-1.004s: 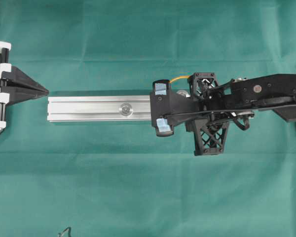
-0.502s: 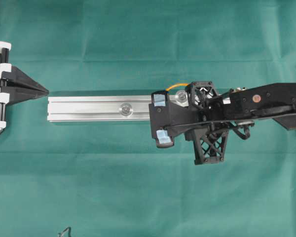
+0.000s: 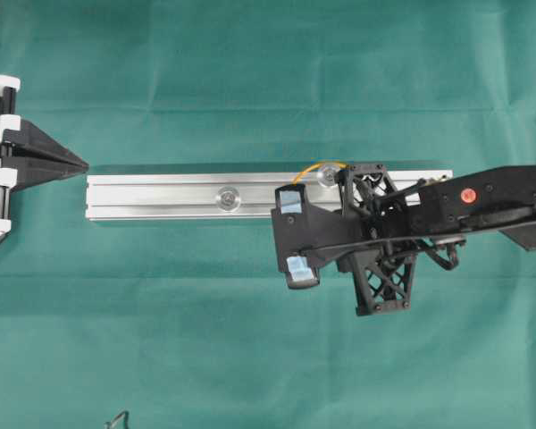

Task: Hook the rubber onto the shaft.
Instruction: 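Rotate the right gripper and bring the band over the right silver knob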

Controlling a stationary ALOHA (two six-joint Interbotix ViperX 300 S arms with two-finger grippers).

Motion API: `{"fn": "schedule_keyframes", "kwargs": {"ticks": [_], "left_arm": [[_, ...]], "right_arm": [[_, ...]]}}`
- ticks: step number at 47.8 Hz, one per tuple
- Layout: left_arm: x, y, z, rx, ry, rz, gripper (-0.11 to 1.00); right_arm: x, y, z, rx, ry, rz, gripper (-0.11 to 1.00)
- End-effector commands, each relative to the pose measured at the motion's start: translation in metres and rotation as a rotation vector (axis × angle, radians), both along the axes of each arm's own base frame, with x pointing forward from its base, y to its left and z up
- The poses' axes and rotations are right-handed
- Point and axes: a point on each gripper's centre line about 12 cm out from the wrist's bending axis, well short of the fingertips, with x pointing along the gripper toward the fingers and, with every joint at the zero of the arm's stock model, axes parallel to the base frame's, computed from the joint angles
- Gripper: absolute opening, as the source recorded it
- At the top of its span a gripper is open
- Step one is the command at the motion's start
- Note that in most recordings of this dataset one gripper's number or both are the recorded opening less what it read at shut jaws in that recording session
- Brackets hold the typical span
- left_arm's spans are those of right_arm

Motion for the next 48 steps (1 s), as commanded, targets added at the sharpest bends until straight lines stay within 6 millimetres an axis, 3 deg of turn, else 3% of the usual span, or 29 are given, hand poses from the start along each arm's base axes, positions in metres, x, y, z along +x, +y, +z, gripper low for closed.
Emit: {"fn": "schedule_keyframes", "kwargs": {"ticks": [1,25,48], "left_arm": [[0.003,0.0,0.01,0.002,-0.025,-0.001,0.0],[0.003,0.0,0.01,0.002,-0.025,-0.001,0.0],[0.003,0.0,0.011,0.002,-0.028,-0.001,0.0]], "right_arm": [[0.003,0.006,0.012,0.012,-0.038,0.01,0.07],[0.003,0.029,0.011,0.036,-0.066,0.058,0.07],[0.005,0.031,0.008,0.057,-0.074,0.019,0.07]]}}
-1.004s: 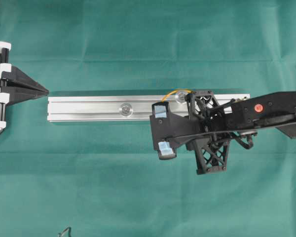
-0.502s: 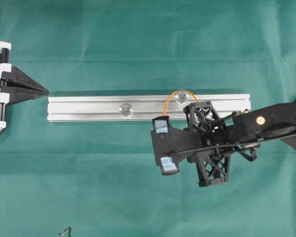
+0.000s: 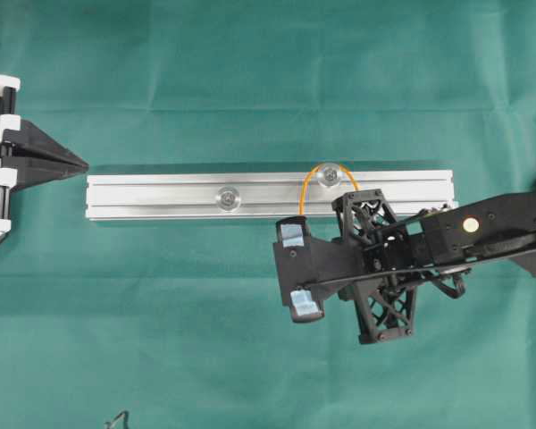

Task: Hook the rubber onto the shaft.
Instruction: 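Rotate the right gripper and bring the band over the right silver knob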

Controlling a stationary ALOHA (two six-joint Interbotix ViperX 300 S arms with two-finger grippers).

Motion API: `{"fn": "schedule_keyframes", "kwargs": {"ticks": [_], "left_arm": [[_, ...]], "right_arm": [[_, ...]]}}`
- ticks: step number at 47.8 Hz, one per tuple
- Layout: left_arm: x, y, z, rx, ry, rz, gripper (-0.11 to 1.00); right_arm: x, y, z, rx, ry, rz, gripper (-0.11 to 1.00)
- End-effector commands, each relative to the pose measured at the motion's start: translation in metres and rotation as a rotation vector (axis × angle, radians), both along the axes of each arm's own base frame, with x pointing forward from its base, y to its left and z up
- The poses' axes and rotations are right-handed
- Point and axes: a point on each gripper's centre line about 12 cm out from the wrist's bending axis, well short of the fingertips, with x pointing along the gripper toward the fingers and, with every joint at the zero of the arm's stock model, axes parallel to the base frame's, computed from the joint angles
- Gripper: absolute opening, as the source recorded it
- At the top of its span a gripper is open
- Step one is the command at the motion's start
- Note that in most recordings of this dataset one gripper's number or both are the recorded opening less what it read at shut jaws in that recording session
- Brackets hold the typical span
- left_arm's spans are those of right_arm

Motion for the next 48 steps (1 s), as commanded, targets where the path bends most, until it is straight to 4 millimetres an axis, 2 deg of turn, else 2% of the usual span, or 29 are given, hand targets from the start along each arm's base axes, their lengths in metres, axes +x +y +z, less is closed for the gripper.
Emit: {"fn": "schedule_keyframes", "kwargs": {"ticks": [1,26,48], "left_arm": [[0.003,0.0,0.011,0.002,-0.029,-0.001,0.0],[0.003,0.0,0.011,0.002,-0.029,-0.001,0.0],[0.002,0.0,0.011,0.003,-0.031,-0.002,0.0]], "right_arm": [[0.005,0.004,0.011,0.025,-0.044,-0.021,0.07],[0.021,-0.013,0.006,0.265,-0.056,-0.587,0.07],[0.044,-0.011,0.01,0.376,-0.172,-0.648,0.07]]}}
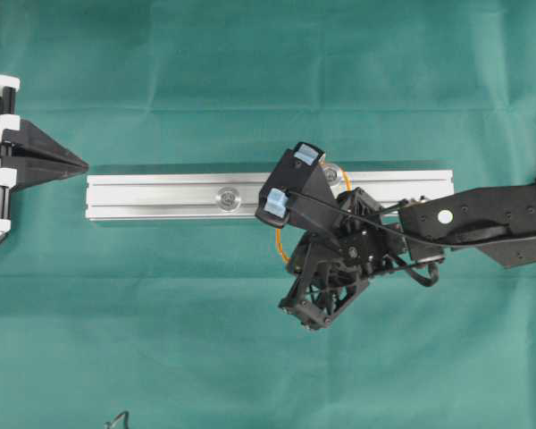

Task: Hook the rubber onto the shaft.
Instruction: 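Rotate the right gripper and bring the band over the right silver knob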

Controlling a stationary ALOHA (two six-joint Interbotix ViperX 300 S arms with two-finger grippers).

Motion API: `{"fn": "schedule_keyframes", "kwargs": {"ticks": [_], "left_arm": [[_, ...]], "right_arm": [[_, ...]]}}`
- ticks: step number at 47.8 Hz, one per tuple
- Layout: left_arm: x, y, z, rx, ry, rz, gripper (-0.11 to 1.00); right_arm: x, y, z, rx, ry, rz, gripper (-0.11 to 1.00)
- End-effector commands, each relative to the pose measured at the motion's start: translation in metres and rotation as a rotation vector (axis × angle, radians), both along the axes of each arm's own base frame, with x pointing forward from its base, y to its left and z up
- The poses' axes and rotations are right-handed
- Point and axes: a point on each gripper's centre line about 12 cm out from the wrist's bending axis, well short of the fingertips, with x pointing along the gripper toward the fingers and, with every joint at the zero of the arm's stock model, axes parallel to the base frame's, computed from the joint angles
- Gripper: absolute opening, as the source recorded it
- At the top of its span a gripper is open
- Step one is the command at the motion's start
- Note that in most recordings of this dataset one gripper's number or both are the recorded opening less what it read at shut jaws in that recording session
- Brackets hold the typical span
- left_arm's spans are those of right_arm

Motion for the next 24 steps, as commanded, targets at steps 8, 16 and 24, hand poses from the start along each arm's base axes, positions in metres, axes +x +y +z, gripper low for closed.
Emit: {"fn": "schedule_keyframes", "kwargs": {"ticks": [8,16,24], "left_arm": [[0.003,0.0,0.011,0.002,-0.026,-0.002,0.0],[0.003,0.0,0.011,0.002,-0.026,-0.002,0.0],[0.003,0.0,0.011,0.0,-0.026,-0.001,0.0]], "right_arm": [[0.018,-0.003,0.017,0.017,-0.064,-0.02,0.07],[0.025,-0.01,0.013,0.017,-0.06,-0.04,0.07],[0.03,-0.015,0.013,0.019,-0.069,-0.054,0.07]]}}
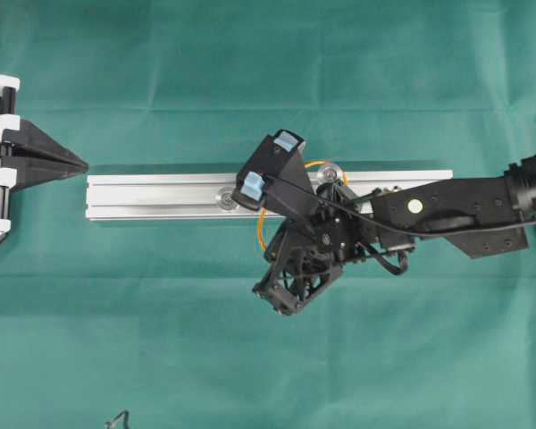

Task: Hook the rubber onto the shaft.
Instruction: 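Rotate the right gripper and bring the band over the right silver knob, then stretch the band down past the left silver knob with the right gripper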

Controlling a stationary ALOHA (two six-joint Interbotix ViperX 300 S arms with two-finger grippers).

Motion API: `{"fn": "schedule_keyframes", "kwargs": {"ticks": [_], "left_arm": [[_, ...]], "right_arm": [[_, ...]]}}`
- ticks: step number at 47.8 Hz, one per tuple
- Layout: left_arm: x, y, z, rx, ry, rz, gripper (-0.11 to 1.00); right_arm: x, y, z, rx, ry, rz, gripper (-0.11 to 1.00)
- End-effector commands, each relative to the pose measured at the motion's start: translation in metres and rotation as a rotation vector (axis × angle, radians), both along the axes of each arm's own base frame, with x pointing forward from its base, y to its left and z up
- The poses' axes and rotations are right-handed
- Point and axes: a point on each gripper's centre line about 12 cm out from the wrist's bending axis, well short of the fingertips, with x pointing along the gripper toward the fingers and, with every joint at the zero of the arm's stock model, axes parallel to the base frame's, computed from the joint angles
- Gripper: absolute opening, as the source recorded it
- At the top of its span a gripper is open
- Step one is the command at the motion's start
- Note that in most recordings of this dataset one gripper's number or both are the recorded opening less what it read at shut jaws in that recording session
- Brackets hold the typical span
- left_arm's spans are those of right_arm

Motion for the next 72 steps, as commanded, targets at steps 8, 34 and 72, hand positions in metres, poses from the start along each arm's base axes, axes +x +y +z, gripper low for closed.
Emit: {"fn": "schedule_keyframes", "kwargs": {"ticks": [8,34,72], "left_arm": [[0.003,0.0,0.011,0.001,-0.029,-0.001,0.0],[0.002,0.0,0.011,0.001,-0.031,-0.001,0.0],[0.002,0.0,0.011,0.0,-0.026,-0.001,0.0]], "right_arm": [[0.009,-0.004,0.018,0.011,-0.065,-0.013,0.07],[0.014,-0.024,0.019,0.018,-0.072,-0.084,0.07],[0.021,-0.067,0.018,-0.03,-0.074,-0.157,0.07]]}}
